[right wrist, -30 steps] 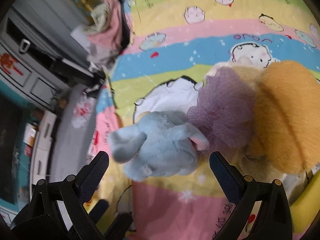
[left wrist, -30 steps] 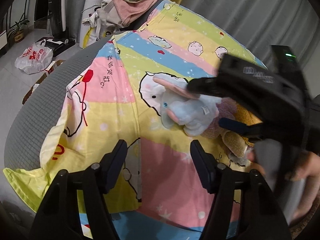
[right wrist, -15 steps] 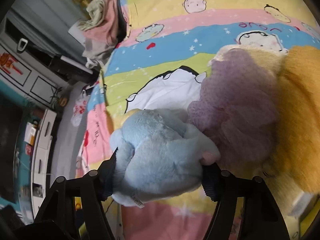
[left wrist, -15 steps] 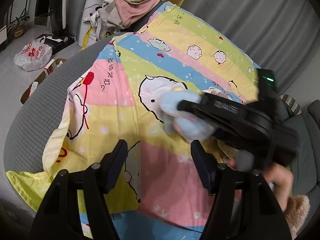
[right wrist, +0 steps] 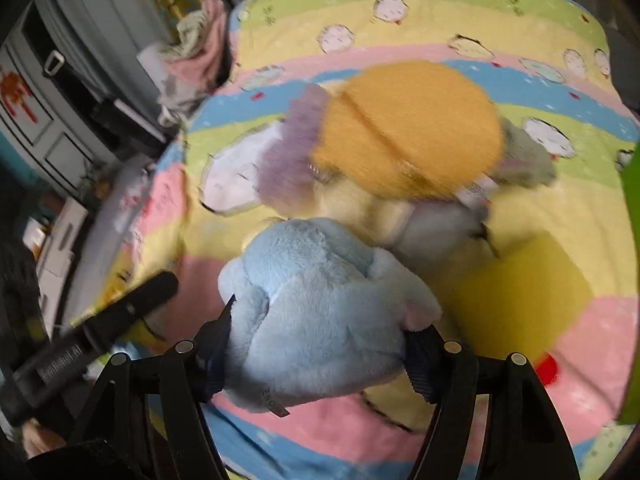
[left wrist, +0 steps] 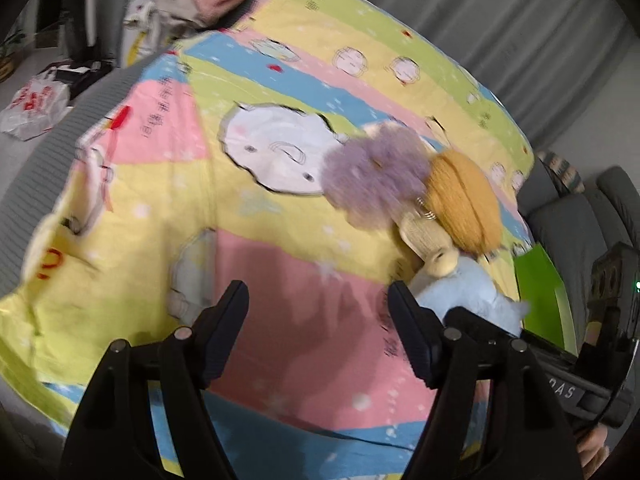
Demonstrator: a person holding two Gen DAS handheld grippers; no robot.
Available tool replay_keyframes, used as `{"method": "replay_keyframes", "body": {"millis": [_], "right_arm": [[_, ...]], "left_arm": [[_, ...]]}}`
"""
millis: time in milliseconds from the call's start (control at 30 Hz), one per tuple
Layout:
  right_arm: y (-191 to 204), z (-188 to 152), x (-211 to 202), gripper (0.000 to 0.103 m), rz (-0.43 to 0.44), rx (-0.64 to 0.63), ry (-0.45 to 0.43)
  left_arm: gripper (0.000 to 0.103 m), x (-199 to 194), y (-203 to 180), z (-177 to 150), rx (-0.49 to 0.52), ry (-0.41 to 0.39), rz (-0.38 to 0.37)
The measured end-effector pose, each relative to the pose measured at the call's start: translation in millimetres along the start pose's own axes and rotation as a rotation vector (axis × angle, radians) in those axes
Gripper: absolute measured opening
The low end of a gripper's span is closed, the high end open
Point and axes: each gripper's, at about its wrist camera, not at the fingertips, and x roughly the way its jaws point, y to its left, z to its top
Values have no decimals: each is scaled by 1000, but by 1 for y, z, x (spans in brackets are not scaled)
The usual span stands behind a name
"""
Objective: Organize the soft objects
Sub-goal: 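Grasp the light-blue plush elephant with the right gripper and lift it, then carry the elephant into the green-rimmed box and open the right gripper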
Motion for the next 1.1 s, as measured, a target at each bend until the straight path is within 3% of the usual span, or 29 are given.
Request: {"method": "replay_keyframes", "body": {"millis": [133,300,400,700,800,900,967,1100], "right_arm": [[-16,-5,-11,79,38,13,10],[-23,-7,-36,87,107,25,-59],[-31,-4,-44,88,179,55,-82],[-55,11,-30,87,316,172,-57],[-57,14,-16,80,334,173,-12],[-64,17,0,80,340,198,22],[-64,17,11,80,355,184,63],[-58,16,22,80,332,145,82]], "left_arm": [[72,14,-19,-8,49,38,-38],[72,28,-40,-17,68,88,-119],[72,28,-47,-18,57,98,-199],[75,20,-61,-19,50,102,-315],[73,24,-74,-24,78,111,-380],[64,36,-88,-31,104,153,-400],[45,43,-97,-35,132,163,-379],[33,61,-106,-39,148,193,-374]]}}
